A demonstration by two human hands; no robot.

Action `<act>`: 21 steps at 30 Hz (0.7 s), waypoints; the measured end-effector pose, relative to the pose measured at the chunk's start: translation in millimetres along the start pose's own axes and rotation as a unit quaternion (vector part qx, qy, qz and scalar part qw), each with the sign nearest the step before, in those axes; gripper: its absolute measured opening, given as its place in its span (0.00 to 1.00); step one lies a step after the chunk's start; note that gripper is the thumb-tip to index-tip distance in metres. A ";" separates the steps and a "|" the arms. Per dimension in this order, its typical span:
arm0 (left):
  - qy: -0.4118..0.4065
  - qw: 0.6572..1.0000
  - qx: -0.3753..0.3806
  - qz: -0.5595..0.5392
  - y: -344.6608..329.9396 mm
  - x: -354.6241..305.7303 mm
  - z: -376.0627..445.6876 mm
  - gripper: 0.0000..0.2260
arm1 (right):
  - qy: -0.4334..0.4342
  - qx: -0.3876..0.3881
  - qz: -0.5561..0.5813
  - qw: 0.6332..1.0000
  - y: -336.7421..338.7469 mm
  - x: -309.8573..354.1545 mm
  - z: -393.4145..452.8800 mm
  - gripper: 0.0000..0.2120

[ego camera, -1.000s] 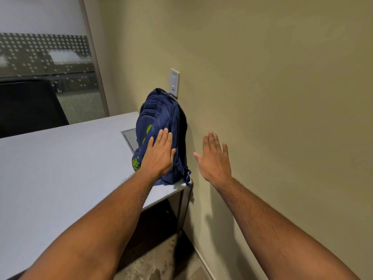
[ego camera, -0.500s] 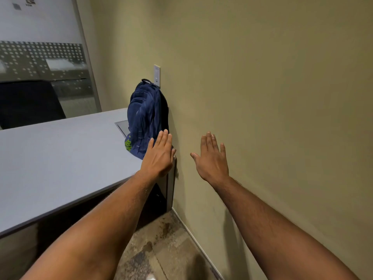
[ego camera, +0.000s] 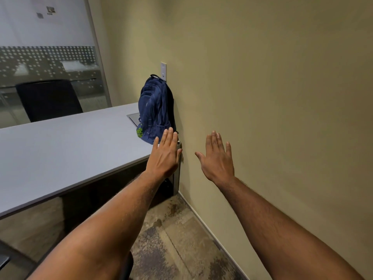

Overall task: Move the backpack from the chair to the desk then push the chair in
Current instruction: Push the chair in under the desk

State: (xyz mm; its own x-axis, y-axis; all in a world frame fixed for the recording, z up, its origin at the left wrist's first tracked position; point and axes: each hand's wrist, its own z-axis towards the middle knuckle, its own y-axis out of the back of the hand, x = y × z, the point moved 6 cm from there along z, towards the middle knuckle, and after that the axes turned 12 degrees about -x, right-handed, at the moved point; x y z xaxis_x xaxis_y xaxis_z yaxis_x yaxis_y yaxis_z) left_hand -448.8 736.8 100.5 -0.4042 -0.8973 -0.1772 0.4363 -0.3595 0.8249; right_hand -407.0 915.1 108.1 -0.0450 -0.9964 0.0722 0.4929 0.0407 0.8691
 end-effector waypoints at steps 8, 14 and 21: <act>-0.020 1.000 0.007 0.007 29.4 -1.7 -51.7 0.29 | -0.013 0.001 -0.001 1.000 23.0 19.0 -53.4 0.37; -0.036 0.999 0.013 -0.003 51.9 10.2 -89.1 0.29 | -0.032 0.006 -0.018 0.999 31.6 45.5 -95.4 0.38; -0.072 0.996 0.041 -0.030 86.3 38.1 -150.8 0.29 | -0.088 0.008 -0.041 0.995 55.7 100.3 -165.0 0.38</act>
State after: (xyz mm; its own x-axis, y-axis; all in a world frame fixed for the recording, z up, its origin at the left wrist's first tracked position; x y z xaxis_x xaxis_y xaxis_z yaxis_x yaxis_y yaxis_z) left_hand -305.3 632.9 84.0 -0.5411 -0.8269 -0.1528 0.3435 -0.3833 0.8574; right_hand -240.6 805.1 83.0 -0.2358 -0.9681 0.0844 0.4682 -0.0370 0.8828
